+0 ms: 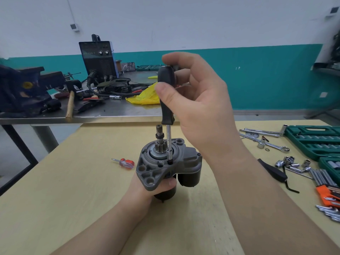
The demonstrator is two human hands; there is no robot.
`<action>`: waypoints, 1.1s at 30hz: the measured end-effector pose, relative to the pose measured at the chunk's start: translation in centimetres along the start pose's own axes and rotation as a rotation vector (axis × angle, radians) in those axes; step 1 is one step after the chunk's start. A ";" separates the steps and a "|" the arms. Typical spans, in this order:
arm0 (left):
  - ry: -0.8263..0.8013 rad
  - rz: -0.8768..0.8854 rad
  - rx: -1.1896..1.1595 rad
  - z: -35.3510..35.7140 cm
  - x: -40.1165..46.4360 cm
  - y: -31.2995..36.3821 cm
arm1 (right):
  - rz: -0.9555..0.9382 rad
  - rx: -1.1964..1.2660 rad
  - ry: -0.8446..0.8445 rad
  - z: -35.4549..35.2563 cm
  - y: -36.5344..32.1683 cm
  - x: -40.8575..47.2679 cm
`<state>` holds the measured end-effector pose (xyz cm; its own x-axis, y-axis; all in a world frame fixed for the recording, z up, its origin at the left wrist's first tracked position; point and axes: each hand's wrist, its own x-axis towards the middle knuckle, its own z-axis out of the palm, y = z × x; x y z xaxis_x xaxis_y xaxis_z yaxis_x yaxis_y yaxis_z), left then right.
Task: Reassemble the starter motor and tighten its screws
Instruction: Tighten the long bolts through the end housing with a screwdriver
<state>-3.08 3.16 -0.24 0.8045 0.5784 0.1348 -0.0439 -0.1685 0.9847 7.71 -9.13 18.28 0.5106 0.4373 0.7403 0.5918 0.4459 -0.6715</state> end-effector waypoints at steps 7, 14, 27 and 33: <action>0.003 0.004 -0.010 0.0 0.1 0.0 | 0.026 0.089 -0.013 0.0 0.2 0.0; 0.009 0.007 -0.021 -0.1 0.1 -0.3 | -0.007 0.020 0.007 0.0 0.1 0.1; 0.025 0.055 -0.084 0.4 0.7 0.9 | 0.030 0.060 -0.011 -0.2 -0.1 0.1; 0.008 0.042 0.009 0.0 -0.1 0.1 | 0.008 0.021 -0.039 -0.2 -0.3 0.1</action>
<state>-3.20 3.05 -0.16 0.7973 0.5771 0.1768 -0.0719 -0.2000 0.9772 7.70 -9.39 18.53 0.4903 0.4707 0.7335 0.5744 0.4586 -0.6781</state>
